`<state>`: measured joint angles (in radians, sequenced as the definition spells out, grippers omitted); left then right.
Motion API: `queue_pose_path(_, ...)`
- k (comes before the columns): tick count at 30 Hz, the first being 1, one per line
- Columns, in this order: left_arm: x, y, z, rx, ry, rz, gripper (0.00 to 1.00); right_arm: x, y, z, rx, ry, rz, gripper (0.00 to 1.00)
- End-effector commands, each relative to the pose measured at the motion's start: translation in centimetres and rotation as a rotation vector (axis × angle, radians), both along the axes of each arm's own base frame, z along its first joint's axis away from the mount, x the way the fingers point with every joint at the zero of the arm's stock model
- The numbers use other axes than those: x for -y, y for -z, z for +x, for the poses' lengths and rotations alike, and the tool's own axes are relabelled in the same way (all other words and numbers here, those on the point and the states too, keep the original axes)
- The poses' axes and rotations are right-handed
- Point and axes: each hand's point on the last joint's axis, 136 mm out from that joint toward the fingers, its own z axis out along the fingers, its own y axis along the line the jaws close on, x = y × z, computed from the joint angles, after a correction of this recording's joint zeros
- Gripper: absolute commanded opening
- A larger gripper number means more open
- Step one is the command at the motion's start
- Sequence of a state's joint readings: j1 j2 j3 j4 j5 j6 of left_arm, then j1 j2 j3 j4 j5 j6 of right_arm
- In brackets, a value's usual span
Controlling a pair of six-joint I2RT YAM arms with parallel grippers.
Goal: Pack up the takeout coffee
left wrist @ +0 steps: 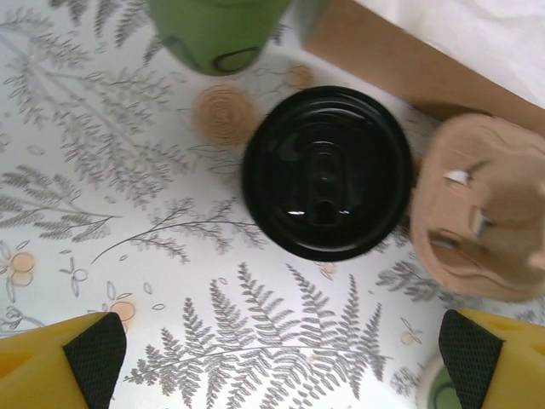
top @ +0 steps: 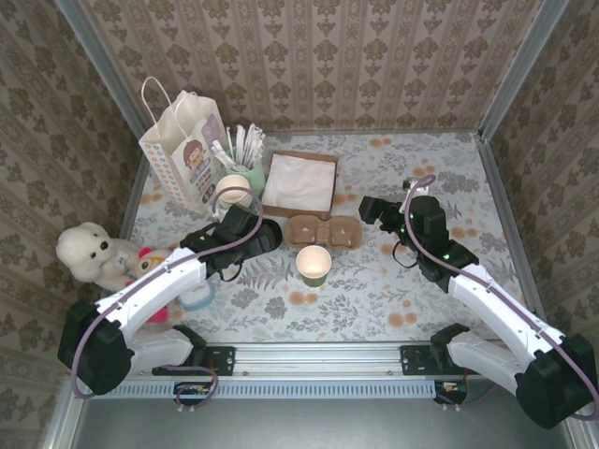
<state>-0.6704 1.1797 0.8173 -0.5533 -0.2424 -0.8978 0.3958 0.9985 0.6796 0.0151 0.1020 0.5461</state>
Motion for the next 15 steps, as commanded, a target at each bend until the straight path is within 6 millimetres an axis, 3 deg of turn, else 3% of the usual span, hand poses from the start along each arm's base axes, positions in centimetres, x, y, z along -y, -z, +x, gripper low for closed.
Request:
queue_pose_path(1, -0.9, 0.6, 0.9, 0.011, -0.145, -0.036, 0.94, -0.1, -1.6, 0.9, 0.039, 0.012, 0.009, 1.00)
queue_pose_path(10, 0.6, 3.1, 2.5, -0.029, -0.104, 0.004, 0.71, -0.3, -1.9, 1.0, 0.052, 0.001, 0.004, 1.00)
queue_pose_path(15, 0.4, 4.7, 3.0, -0.042, -0.123, 0.027, 0.59, -3.4, -3.7, -0.1, 0.111, -0.209, -0.004, 1.00)
